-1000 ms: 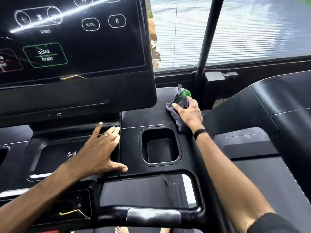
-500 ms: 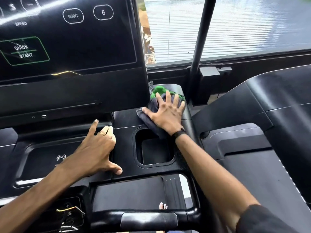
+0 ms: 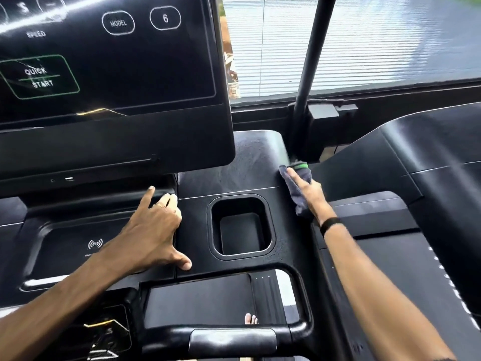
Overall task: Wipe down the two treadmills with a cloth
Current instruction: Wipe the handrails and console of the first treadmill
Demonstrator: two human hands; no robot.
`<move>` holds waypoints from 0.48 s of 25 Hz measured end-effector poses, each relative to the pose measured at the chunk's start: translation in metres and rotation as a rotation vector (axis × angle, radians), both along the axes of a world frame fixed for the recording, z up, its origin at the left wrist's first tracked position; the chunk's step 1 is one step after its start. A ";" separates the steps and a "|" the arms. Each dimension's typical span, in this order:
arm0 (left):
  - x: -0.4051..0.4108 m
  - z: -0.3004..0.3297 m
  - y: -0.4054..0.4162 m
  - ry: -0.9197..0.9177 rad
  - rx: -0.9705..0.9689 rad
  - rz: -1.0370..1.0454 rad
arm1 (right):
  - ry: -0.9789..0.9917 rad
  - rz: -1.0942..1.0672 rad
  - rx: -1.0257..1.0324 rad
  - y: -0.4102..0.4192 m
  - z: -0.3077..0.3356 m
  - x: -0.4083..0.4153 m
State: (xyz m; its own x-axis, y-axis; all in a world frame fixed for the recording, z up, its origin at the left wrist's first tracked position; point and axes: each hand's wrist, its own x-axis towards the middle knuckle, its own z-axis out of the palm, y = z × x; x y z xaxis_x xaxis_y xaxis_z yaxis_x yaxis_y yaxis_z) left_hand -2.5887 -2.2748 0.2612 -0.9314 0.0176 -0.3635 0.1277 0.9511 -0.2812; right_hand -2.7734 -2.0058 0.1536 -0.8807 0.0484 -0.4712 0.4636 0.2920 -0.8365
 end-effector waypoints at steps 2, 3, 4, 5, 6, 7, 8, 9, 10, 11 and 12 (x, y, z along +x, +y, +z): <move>-0.002 0.001 0.000 -0.005 -0.025 -0.022 | 0.044 0.036 0.252 0.002 0.002 0.053; -0.004 0.001 0.000 -0.013 -0.032 -0.031 | 0.084 0.094 0.439 -0.004 0.002 0.073; -0.005 0.001 0.001 -0.018 -0.041 -0.038 | 0.147 0.167 0.612 -0.016 0.007 0.090; -0.006 0.001 0.001 -0.022 -0.054 -0.042 | 0.237 0.239 0.747 -0.029 0.012 0.099; -0.006 0.002 0.002 -0.027 -0.070 -0.049 | 0.322 0.308 0.819 -0.040 0.019 0.099; -0.006 0.002 0.003 -0.040 -0.084 -0.053 | 0.368 0.373 0.813 -0.044 0.022 0.086; -0.007 0.002 0.005 -0.055 -0.094 -0.054 | 0.385 0.432 0.751 -0.043 0.025 0.070; -0.008 0.003 0.006 -0.066 -0.097 -0.050 | 0.380 0.479 0.642 -0.038 0.021 0.049; -0.008 0.003 0.005 -0.070 -0.096 -0.046 | 0.358 0.493 0.527 -0.030 0.015 0.030; -0.008 0.003 0.004 -0.071 -0.093 -0.041 | 0.333 0.449 0.400 -0.021 0.013 0.016; -0.007 0.003 0.003 -0.074 -0.096 -0.037 | 0.286 0.358 0.258 -0.015 0.011 0.009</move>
State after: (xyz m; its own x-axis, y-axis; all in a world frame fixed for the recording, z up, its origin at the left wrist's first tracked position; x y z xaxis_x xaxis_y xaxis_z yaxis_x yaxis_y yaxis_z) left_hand -2.5958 -2.2716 0.2639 -0.9014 0.0136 -0.4327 0.1861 0.9146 -0.3589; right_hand -2.7644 -2.0204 0.1649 -0.9550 -0.1963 -0.2223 0.0611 0.6034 -0.7951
